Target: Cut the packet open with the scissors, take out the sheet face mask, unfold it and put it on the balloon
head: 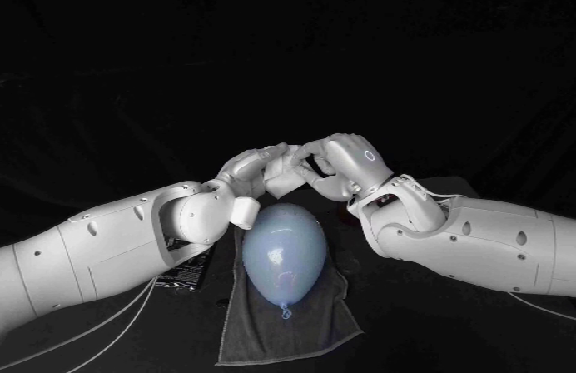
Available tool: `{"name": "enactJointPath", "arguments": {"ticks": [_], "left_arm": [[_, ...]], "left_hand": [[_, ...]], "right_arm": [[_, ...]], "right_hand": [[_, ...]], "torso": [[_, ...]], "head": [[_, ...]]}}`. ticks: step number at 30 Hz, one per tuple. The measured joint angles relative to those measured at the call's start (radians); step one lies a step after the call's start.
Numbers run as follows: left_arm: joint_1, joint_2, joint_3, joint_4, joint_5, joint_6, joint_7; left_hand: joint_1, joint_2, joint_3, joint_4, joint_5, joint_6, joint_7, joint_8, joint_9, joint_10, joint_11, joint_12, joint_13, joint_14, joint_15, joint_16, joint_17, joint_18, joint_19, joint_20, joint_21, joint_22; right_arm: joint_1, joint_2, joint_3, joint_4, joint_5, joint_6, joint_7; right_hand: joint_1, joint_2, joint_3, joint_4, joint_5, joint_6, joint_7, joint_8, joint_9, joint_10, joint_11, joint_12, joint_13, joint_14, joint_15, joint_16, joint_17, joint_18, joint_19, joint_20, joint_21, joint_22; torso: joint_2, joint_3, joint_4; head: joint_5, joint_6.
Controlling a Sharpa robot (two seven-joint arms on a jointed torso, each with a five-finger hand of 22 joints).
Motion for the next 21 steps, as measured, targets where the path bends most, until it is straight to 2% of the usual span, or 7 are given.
{"name": "enactJointPath", "arguments": {"ticks": [12,21], "left_arm": [[0.001,0.003,0.000,-0.025,0.000,0.000,0.001],[0.002,0.006,0.000,-0.046,0.000,0.003,-0.001]], "left_hand": [[0.000,0.000,0.001,-0.001,0.000,0.007,0.002,0.005,0.001,0.007,0.000,0.003,0.001,0.000,0.000,0.000,0.000,0.000,0.000,0.000,0.000,0.000],[0.000,0.000,0.001,-0.001,0.000,0.013,0.002,0.006,0.003,0.007,0.000,-0.003,-0.002,0.000,0.000,0.000,-0.001,-0.001,0.000,0.000,0.000,0.000]], "right_arm": [[0.000,-0.041,0.000,0.047,0.025,0.018,0.029],[0.000,-0.066,0.000,0.067,0.038,0.074,0.056]], "right_hand": [[0.000,0.000,0.000,0.000,0.000,-0.001,0.000,0.000,0.002,0.000,0.000,0.002,0.001,0.000,0.000,-0.001,0.001,0.000,0.000,0.000,0.000,0.000],[0.000,0.000,0.000,0.000,0.000,-0.001,0.000,0.002,0.002,0.000,0.000,0.002,0.001,0.000,0.000,0.001,0.001,0.000,0.000,0.000,-0.001,0.000]], "torso": [[0.000,-0.0006,-0.0006],[0.000,-0.0006,-0.0003]], "head": [[0.000,0.000],[-0.002,0.000]]}}
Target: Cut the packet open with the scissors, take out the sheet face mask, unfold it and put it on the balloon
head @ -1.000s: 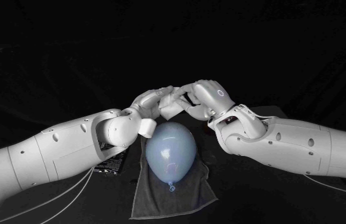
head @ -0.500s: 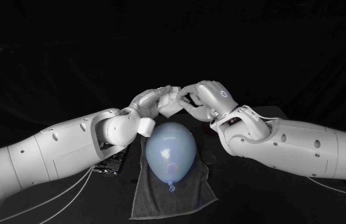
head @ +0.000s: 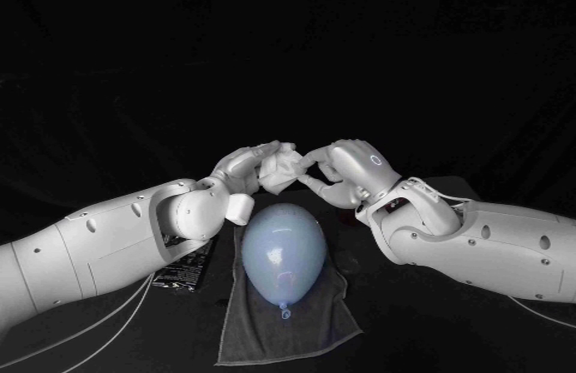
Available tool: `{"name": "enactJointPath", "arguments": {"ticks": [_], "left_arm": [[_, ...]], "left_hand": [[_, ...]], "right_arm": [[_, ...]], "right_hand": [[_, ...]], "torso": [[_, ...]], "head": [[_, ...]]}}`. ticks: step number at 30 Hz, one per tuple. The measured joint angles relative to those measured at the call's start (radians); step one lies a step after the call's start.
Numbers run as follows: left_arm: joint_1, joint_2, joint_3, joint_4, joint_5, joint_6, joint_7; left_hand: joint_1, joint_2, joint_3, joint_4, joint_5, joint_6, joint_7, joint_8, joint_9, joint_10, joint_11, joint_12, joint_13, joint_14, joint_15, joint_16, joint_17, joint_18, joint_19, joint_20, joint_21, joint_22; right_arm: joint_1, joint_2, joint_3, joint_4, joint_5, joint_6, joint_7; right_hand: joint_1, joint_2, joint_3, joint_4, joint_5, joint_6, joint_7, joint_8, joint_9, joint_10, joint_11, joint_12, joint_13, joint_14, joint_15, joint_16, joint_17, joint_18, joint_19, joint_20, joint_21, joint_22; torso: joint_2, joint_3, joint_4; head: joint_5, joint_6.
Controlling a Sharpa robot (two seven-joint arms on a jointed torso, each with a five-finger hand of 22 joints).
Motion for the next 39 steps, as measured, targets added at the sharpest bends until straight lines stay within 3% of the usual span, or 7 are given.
{"name": "enactJointPath", "arguments": {"ticks": [6,13,19,32,39], "left_arm": [[0.007,0.004,0.000,-0.011,0.000,0.007,-0.005],[0.032,0.002,0.000,-0.024,-0.001,0.031,-0.022],[0.050,-0.002,0.000,-0.039,-0.008,0.067,-0.053],[0.072,-0.003,0.000,-0.070,-0.031,0.132,-0.122],[0.084,0.003,0.000,-0.088,-0.042,0.148,-0.146]], "left_hand": [[0.000,0.000,0.000,0.000,0.000,0.002,0.002,0.000,0.001,-0.001,0.001,-0.012,-0.001,0.000,0.000,0.000,0.000,0.000,0.000,0.000,0.000,0.000],[-0.004,-0.004,0.000,0.000,0.000,0.002,0.002,0.005,0.002,-0.028,0.006,-0.016,-0.001,0.000,0.000,-0.004,-0.001,0.000,0.004,-0.004,0.000,0.001],[-0.004,-0.004,0.000,0.000,0.000,0.005,0.005,0.006,0.003,-0.042,0.009,-0.016,-0.002,0.000,0.000,-0.004,-0.001,0.000,0.007,-0.007,0.000,0.001],[-0.004,-0.004,0.000,0.000,0.000,0.005,0.005,0.006,0.003,-0.056,0.009,-0.016,-0.002,0.000,0.000,-0.004,-0.001,-0.003,0.015,-0.007,0.004,0.002],[-0.004,-0.004,0.000,0.000,0.000,0.005,0.005,0.006,0.003,-0.056,0.009,-0.016,-0.002,0.000,0.000,-0.004,-0.001,0.010,0.015,-0.007,0.004,0.002]], "right_arm": [[0.000,-0.006,0.000,0.000,0.006,0.044,0.010],[0.000,-0.015,0.000,-0.007,0.007,0.075,0.015],[-0.001,-0.020,0.000,-0.014,0.008,0.086,0.018],[-0.001,-0.022,0.000,-0.047,0.008,0.099,0.019],[-0.001,-0.020,0.000,-0.063,0.006,0.103,0.019]], "right_hand": [[0.000,0.000,0.000,0.000,0.000,-0.001,-0.001,0.003,0.002,0.000,0.000,0.000,0.000,-0.003,-0.003,0.000,0.000,0.000,0.000,0.000,0.000,0.000],[0.000,0.000,0.000,0.000,0.000,-0.002,-0.001,0.003,0.002,0.000,0.000,-0.002,-0.001,-0.004,-0.003,-0.001,-0.001,0.000,0.000,0.000,0.000,0.000],[0.000,0.000,0.000,0.000,0.000,-0.002,-0.001,0.003,0.002,0.000,0.000,-0.004,-0.001,-0.003,-0.004,-0.004,-0.001,0.000,0.000,0.000,0.000,0.000],[0.000,0.000,0.000,0.000,0.000,-0.003,-0.003,0.002,0.003,0.000,0.000,-0.002,0.000,0.000,-0.007,0.000,0.000,0.000,-0.004,-0.003,0.000,0.000],[0.000,0.000,0.000,0.000,0.000,-0.004,-0.003,0.004,0.004,0.000,0.000,-0.002,0.000,0.000,-0.007,-0.001,0.000,0.000,-0.004,-0.003,-0.007,0.000]], "torso": [[0.000,0.0000,0.0002],[0.000,-0.0001,0.0010],[0.000,-0.0002,0.0010],[0.000,-0.0004,0.0004],[0.000,-0.0001,0.0005]], "head": [[0.000,-0.001],[0.002,-0.001],[0.003,-0.002],[0.004,0.000],[0.005,0.001]]}}
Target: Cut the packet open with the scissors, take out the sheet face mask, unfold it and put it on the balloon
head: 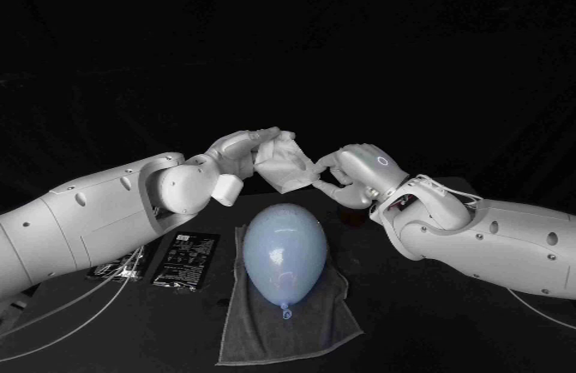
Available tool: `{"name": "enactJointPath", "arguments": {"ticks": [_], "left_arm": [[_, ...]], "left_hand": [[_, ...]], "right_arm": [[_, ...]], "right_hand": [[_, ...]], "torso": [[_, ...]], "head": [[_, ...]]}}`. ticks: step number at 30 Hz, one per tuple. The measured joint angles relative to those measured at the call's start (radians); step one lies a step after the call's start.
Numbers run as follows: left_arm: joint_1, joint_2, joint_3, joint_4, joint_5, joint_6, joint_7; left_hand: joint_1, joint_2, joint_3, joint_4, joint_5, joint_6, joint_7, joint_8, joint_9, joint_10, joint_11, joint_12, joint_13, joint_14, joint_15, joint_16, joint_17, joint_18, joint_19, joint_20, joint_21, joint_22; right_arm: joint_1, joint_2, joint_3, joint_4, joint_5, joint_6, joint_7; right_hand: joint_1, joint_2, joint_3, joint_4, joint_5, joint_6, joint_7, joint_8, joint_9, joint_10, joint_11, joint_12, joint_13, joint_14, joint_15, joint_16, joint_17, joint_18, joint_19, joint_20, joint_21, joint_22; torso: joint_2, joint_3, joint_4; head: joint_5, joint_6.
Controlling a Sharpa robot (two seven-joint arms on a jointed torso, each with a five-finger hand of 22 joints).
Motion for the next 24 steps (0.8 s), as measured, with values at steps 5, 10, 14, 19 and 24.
{"name": "enactJointPath", "arguments": {"ticks": [5,10,14,19,24], "left_arm": [[0.009,0.008,0.000,-0.012,-0.003,0.005,-0.007],[0.017,0.015,0.000,-0.023,-0.006,0.006,-0.009],[0.024,0.021,0.000,-0.032,-0.008,0.006,-0.011],[0.035,0.027,0.000,-0.040,-0.010,0.007,-0.014],[0.040,0.030,0.000,-0.043,-0.012,0.007,-0.022]], "left_hand": [[0.000,0.000,0.000,0.000,0.000,0.000,0.000,0.000,0.000,0.000,0.000,0.000,0.000,0.000,0.000,0.000,0.000,0.000,0.000,0.000,0.000,0.000],[0.000,0.000,0.000,0.000,0.000,0.000,0.000,0.000,0.001,0.000,0.000,0.000,0.000,0.000,0.000,0.000,0.000,0.000,0.000,0.000,0.000,0.000],[0.000,0.000,0.000,0.000,0.000,0.000,0.000,0.000,0.001,0.000,0.000,0.000,0.000,0.000,0.000,0.000,0.000,0.000,0.000,0.000,0.000,0.000],[0.000,0.000,0.000,0.000,0.000,0.000,0.000,0.000,0.001,0.000,0.000,0.000,0.000,0.000,0.000,0.000,0.000,0.000,0.003,-0.004,0.000,0.000],[0.000,0.000,0.000,0.000,0.000,0.000,0.000,0.000,0.001,0.000,0.000,0.000,0.000,-0.003,0.003,0.000,0.000,-0.001,0.003,-0.004,0.000,0.000]], "right_arm": [[0.000,0.002,0.000,-0.008,-0.001,0.011,0.003],[-0.001,0.004,0.000,-0.015,-0.002,0.026,0.005],[-0.004,0.005,0.000,-0.021,-0.002,0.039,0.006],[-0.009,0.006,0.000,-0.027,-0.003,0.050,0.005],[-0.011,0.005,0.000,-0.028,-0.005,0.049,0.003]], "right_hand": [[0.000,0.000,0.000,0.000,0.000,-0.005,0.002,0.003,0.003,0.000,0.000,-0.014,-0.001,0.000,0.000,0.000,0.000,0.000,-0.004,-0.004,-0.011,0.000],[-0.004,-0.004,0.000,0.000,0.000,-0.040,0.014,-0.003,0.006,-0.002,-0.002,-0.031,-0.001,0.000,0.000,-0.003,-0.001,0.000,-0.015,-0.003,-0.031,0.000],[-0.007,-0.017,0.000,0.000,0.000,-0.081,0.030,-0.036,-0.009,0.001,0.012,-0.058,0.000,-0.001,0.010,0.000,-0.001,0.000,-0.029,0.004,-0.055,-0.008],[-0.020,-0.039,-0.012,0.005,0.000,-0.130,0.043,-0.078,-0.028,0.004,0.022,-0.085,0.000,-0.002,0.020,0.000,-0.001,0.000,-0.038,0.013,-0.072,-0.020],[-0.025,-0.053,-0.023,0.008,0.000,-0.160,0.042,-0.106,-0.042,0.004,0.022,-0.087,0.000,-0.002,0.020,0.000,-0.001,0.000,-0.041,0.016,-0.078,-0.022]], "torso": [[0.000,0.0000,-0.0002],[0.000,0.0006,-0.0005],[0.000,0.0006,-0.0005],[0.000,0.0006,-0.0004],[0.000,0.0006,-0.0002]], "head": [[0.002,0.000],[0.002,0.002],[0.002,0.002],[0.001,0.002],[0.000,0.004]]}}
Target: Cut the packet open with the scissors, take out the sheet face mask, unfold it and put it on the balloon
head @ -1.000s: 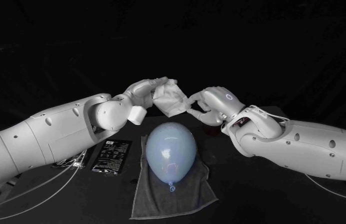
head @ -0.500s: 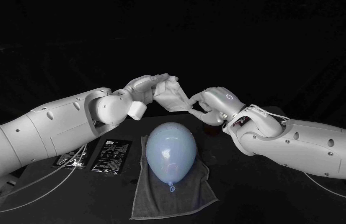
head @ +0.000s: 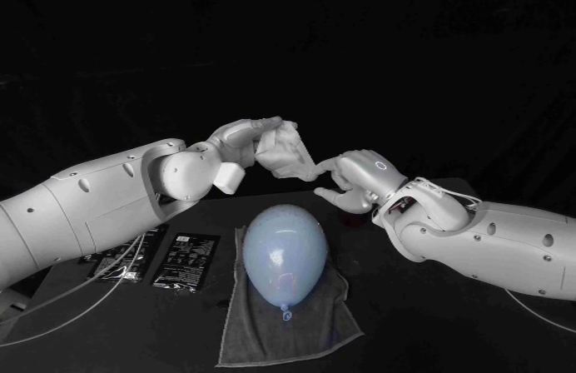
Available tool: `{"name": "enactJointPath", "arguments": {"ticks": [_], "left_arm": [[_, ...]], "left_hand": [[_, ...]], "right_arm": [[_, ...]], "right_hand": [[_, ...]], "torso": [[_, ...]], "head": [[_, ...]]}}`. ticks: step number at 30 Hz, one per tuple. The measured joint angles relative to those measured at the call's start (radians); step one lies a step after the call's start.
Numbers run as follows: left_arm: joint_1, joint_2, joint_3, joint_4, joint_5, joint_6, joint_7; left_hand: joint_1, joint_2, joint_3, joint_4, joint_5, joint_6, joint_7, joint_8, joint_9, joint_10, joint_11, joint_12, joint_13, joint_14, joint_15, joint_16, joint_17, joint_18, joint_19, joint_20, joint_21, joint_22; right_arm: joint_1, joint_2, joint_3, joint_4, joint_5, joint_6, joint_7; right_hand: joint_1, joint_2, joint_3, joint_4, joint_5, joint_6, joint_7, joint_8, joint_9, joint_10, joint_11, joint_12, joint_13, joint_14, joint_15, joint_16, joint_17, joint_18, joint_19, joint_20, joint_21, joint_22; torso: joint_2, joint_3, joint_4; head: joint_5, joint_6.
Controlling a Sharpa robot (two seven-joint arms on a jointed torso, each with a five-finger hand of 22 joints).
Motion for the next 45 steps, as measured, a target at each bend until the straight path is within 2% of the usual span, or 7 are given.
{"name": "enactJointPath", "arguments": {"ticks": [1,15,28,35,39,43,45], "left_arm": [[0.001,0.000,0.000,0.000,-0.001,0.000,-0.002],[0.006,0.007,0.000,-0.014,-0.009,-0.003,-0.018],[0.013,0.024,0.000,-0.038,-0.012,-0.011,-0.020],[0.014,0.026,0.000,-0.044,-0.013,-0.016,-0.021],[0.014,0.029,0.000,-0.047,-0.014,-0.020,-0.021],[0.015,0.033,0.000,-0.050,-0.014,-0.024,-0.021],[0.015,0.035,0.000,-0.051,-0.015,-0.025,-0.020]], "left_hand": [[0.000,0.000,0.000,0.000,0.000,0.000,0.000,0.000,0.000,0.000,0.000,0.000,0.000,0.000,0.000,0.000,0.000,0.000,0.000,0.000,0.000,0.000],[0.000,0.000,0.000,0.000,0.000,-0.001,-0.001,0.000,0.000,-0.007,0.000,0.000,0.000,0.000,0.000,0.000,0.000,-0.001,0.000,0.000,0.005,0.000],[0.000,0.000,0.000,0.000,0.000,-0.002,-0.002,0.000,0.001,-0.007,0.000,0.000,0.000,0.000,0.000,0.000,-0.001,-0.001,0.000,0.000,0.005,0.001],[0.000,0.000,0.000,0.000,0.000,-0.002,-0.002,0.000,0.000,-0.007,0.000,0.000,0.000,0.000,0.000,0.000,-0.001,-0.001,0.007,0.000,0.005,0.001],[0.000,0.000,0.000,0.000,0.000,-0.002,-0.002,0.000,0.000,-0.007,0.000,0.000,0.000,0.000,0.000,0.000,-0.001,-0.001,0.007,0.000,0.005,0.001],[0.000,0.000,0.000,0.000,0.000,-0.002,-0.002,0.000,0.000,-0.007,0.000,0.000,0.000,0.000,0.000,-0.004,-0.001,-0.001,0.007,0.000,0.005,0.001],[0.000,0.000,0.000,0.000,0.000,-0.002,-0.002,0.000,0.000,-0.007,0.000,0.000,0.000,0.000,0.000,-0.004,-0.001,-0.001,0.007,0.000,0.005,0.001]], "right_arm": [[0.000,0.000,0.000,0.000,-0.001,0.000,-0.001],[-0.002,-0.005,0.000,-0.004,-0.019,0.006,-0.028],[-0.003,-0.020,0.000,-0.020,-0.066,0.077,-0.105],[-0.003,-0.022,0.000,-0.013,-0.055,0.056,-0.125],[-0.003,-0.019,0.001,-0.004,0.045,0.026,-0.125],[-0.003,-0.001,0.001,-0.012,0.239,0.015,-0.120],[-0.003,0.013,0.001,-0.021,0.348,0.015,-0.117]], "right_hand": [[-0.002,-0.007,-0.002,0.000,0.000,0.000,0.000,-0.003,-0.001,0.000,0.000,-0.001,0.000,0.000,0.000,0.000,0.000,0.000,0.000,0.000,0.000,0.000],[-0.002,-0.007,-0.005,0.003,0.000,0.036,-0.003,-0.002,-0.002,0.000,0.000,0.004,-0.001,0.000,0.000,-0.001,0.001,0.000,0.002,0.002,0.008,0.011],[0.003,-0.003,-0.007,0.009,0.000,0.068,-0.010,0.005,-0.002,0.000,0.000,0.011,0.000,-0.002,0.002,0.000,0.000,0.000,0.004,0.004,0.010,0.014],[-0.006,0.005,-0.020,0.030,0.000,0.084,-0.008,0.005,-0.004,0.000,0.000,0.020,0.000,-0.002,0.002,0.000,0.000,0.000,0.008,0.000,0.018,0.021],[-0.057,-0.011,-0.049,0.067,0.000,0.089,-0.003,0.005,-0.009,0.000,0.000,0.029,0.000,-0.002,0.002,0.000,0.000,0.000,0.019,0.003,0.028,0.022],[-0.104,-0.049,-0.096,0.114,0.004,0.057,0.014,-0.020,-0.020,-0.003,0.011,0.009,0.000,0.002,0.013,-0.003,0.001,0.000,0.005,0.012,-0.019,0.004],[-0.115,-0.051,-0.126,0.131,0.004,0.036,0.020,-0.030,-0.025,-0.002,0.019,-0.007,0.000,0.000,0.018,-0.004,0.001,0.000,-0.009,0.019,-0.043,-0.011]], "torso": [[0.000,0.0000,0.0001],[0.000,-0.0007,0.0008],[0.000,-0.0012,0.0005],[0.000,0.0000,0.0006],[0.000,-0.0001,0.0004],[0.000,-0.0005,0.0001],[0.000,-0.0009,0.0003]], "head": [[0.000,0.000],[0.001,0.004],[0.000,0.004],[0.000,0.005],[0.001,0.007],[0.001,0.008],[0.001,0.009]]}}
